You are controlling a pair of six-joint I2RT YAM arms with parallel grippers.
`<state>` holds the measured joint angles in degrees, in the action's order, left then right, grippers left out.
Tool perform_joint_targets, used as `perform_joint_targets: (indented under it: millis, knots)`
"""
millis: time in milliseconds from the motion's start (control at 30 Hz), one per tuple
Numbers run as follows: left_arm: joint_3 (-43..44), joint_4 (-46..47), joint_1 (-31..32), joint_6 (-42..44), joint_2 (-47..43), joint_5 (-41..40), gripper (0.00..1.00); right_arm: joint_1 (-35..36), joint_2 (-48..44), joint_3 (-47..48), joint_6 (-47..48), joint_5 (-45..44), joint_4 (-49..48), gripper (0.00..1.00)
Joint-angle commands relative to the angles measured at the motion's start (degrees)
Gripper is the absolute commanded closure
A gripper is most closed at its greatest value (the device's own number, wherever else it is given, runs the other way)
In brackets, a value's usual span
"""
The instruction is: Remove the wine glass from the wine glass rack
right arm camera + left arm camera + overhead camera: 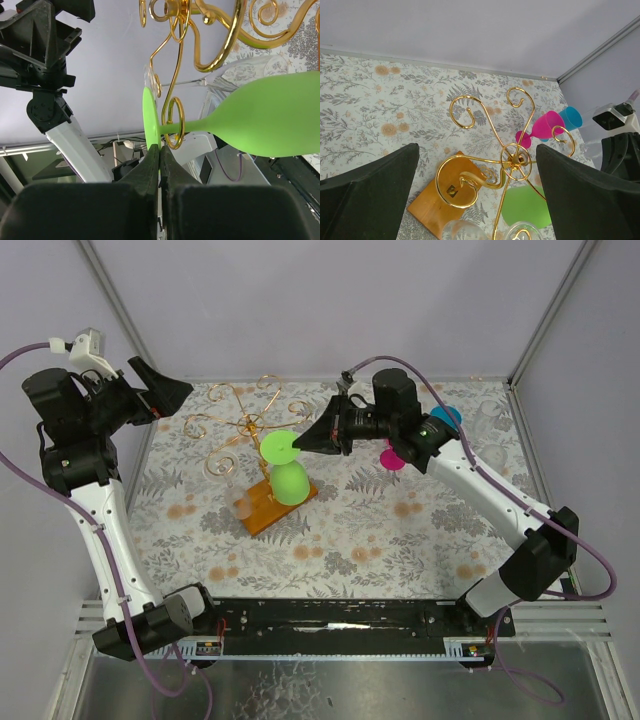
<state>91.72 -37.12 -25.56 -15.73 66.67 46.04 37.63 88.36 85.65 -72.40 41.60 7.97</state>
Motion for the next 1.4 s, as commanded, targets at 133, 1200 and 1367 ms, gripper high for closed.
perform_joint_targets:
  millis: [133,1200,1367]
  knots:
    - [0.0,2.8,-0.3,0.2,0.1,1.0,0.00,1.4,-1.9,3.1,0.6,2.0,-0.8,1.00]
    - [0.3,2.7,-0.4,0.1,0.0,2.0,0.00,1.5,8.0,15.2,3.6,-0.9,2.5,1.00]
    - [0.3,2.7,-0.4,0.0,0.0,2.3,0.00,-0.5,7.3,13.7,4.0,-1.7,3.1,1.00]
